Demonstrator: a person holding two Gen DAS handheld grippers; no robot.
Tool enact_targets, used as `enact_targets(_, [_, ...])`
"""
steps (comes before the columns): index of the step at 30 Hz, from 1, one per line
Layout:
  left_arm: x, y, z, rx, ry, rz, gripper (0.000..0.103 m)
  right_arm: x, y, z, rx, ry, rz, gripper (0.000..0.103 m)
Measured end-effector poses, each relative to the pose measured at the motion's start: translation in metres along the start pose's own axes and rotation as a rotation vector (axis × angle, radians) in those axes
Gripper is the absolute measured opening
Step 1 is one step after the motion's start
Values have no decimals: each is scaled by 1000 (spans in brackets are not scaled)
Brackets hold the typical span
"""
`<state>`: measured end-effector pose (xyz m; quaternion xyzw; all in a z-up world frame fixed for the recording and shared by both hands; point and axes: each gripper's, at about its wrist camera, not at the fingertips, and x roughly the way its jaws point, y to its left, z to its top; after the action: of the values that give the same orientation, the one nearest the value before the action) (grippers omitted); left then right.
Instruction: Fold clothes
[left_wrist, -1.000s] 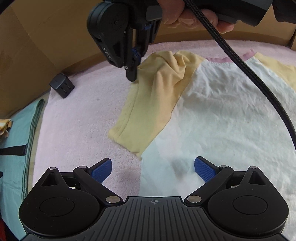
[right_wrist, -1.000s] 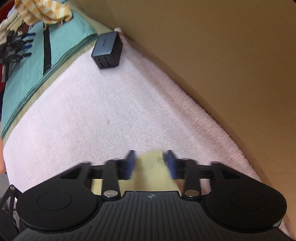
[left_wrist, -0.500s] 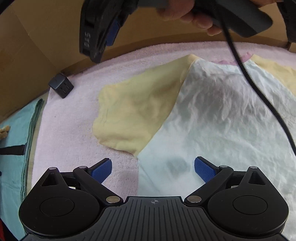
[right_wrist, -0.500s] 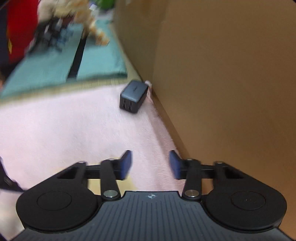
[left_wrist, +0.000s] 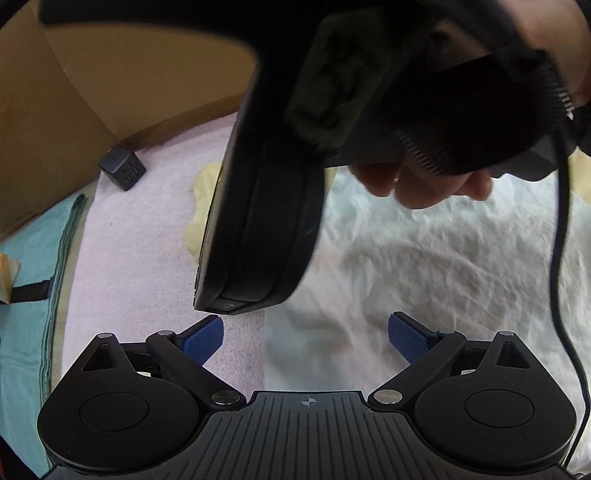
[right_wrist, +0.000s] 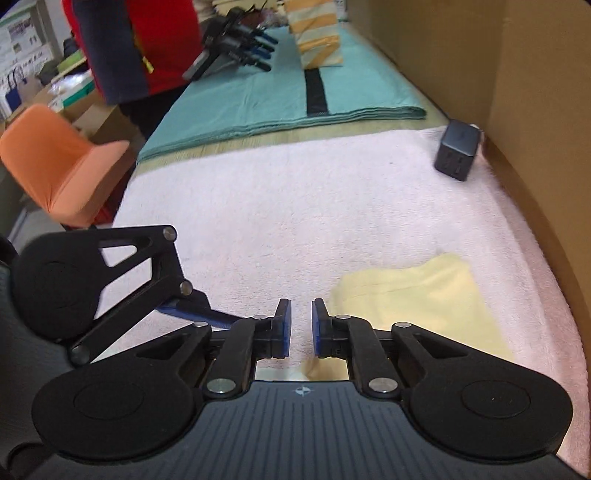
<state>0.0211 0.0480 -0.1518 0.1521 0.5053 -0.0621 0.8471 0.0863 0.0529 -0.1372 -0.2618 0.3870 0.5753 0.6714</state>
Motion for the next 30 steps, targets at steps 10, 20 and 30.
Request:
enact_targets(10, [7, -8, -12, 13, 35, 14, 100, 27, -1, 2, -74, 114, -138, 13])
enact_targets(20, [-6, 0, -22, -14, 38, 7, 101, -4, 0, 2, 92, -87, 56, 4])
enact_targets(30, [-14, 29, -13, -56, 9, 17, 100, -42, -41, -32, 389, -173, -88, 45])
